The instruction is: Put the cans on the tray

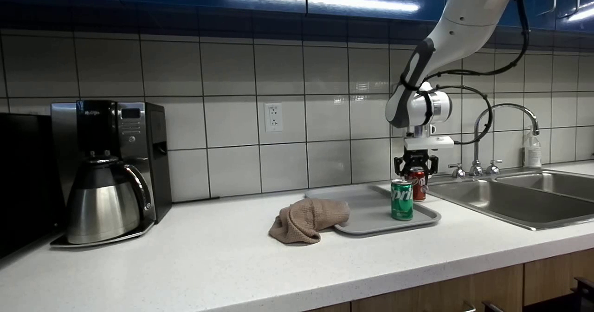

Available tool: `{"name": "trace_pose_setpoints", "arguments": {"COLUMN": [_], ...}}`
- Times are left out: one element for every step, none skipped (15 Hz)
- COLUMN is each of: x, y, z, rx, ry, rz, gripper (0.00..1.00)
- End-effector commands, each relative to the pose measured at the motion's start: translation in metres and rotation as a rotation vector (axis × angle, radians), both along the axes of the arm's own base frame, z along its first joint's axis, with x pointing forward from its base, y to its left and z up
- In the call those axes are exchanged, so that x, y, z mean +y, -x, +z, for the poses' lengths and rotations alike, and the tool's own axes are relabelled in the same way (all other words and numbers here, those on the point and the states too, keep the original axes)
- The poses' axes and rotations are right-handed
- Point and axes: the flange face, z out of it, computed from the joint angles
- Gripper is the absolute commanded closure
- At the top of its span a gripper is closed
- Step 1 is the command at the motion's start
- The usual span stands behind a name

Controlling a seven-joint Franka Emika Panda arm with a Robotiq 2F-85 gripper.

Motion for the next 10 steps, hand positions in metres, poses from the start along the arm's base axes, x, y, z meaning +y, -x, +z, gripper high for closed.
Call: {"name": "trace_pose_setpoints", "arguments": {"x": [-0.006, -0.006, -0.005, -0.005, -0.004, -0.003, -0.002, -0.001, 0.000, 0.003], "y": [-0.002, -0.002, -0.002, -0.002, -0.002, -0.002, -0.002, -0.002, -0.002, -0.003], "z": [0.014, 0.017, 0.020, 0.022, 0.024, 0.027, 0.029, 0.031, 0.034, 0.037], "rx": [0.019, 0.017, 0.013, 0.009, 0.004, 0.001, -0.003, -0.006, -0.010, -0.015], "ry": [-0.015, -0.013, -0.009, -0.008, -0.006, -0.005, -0.002, -0.001, 0.000, 0.001], "rz": [0.000, 0.001, 0.003, 0.004, 0.006, 0.009, 0.011, 0.014, 0.017, 0.022], "gripper": [0.59, 0.59, 0.59, 0.59, 0.59, 0.59, 0.59, 0.59, 0.59, 0.59]}}
